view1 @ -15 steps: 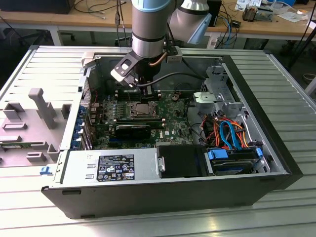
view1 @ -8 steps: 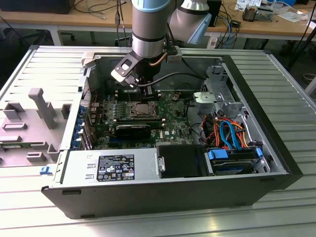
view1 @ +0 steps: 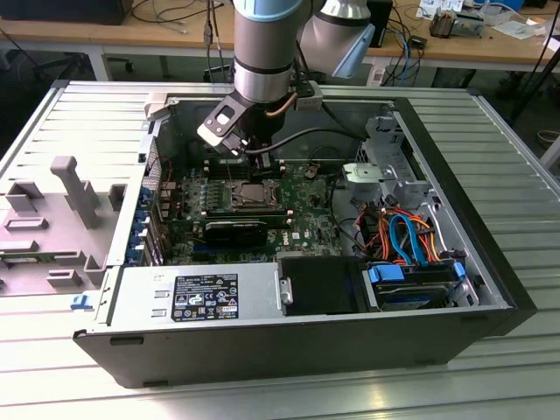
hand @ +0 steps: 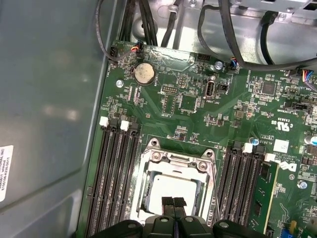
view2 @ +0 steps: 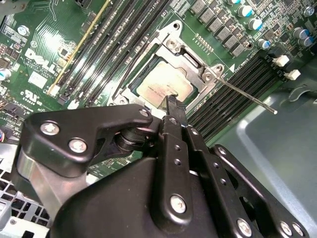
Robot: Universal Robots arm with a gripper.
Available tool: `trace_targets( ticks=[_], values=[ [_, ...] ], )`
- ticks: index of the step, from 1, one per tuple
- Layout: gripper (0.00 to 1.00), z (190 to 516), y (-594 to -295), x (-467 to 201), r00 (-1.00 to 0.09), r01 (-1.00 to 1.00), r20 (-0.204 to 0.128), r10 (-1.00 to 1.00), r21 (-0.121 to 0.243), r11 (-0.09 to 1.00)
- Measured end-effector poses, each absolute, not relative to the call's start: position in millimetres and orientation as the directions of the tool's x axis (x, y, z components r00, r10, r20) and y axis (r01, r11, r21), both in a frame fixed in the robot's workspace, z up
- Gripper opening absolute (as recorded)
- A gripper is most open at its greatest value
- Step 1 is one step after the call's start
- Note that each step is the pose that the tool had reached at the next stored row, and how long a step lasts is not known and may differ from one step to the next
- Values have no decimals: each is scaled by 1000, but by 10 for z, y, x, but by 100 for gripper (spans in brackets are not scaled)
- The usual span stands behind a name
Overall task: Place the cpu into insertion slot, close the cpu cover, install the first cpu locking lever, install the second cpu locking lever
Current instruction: 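Install the first cpu locking lever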
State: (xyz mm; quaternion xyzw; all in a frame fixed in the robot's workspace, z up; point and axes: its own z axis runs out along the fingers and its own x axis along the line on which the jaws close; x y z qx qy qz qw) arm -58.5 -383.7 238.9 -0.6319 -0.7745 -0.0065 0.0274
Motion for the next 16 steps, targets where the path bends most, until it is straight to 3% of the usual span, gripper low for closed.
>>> trace_targets(
  ticks=[16],
  values=[
    [11, 2389, -3837, -585, -281, 959, 51, 958, -25, 283]
  ],
)
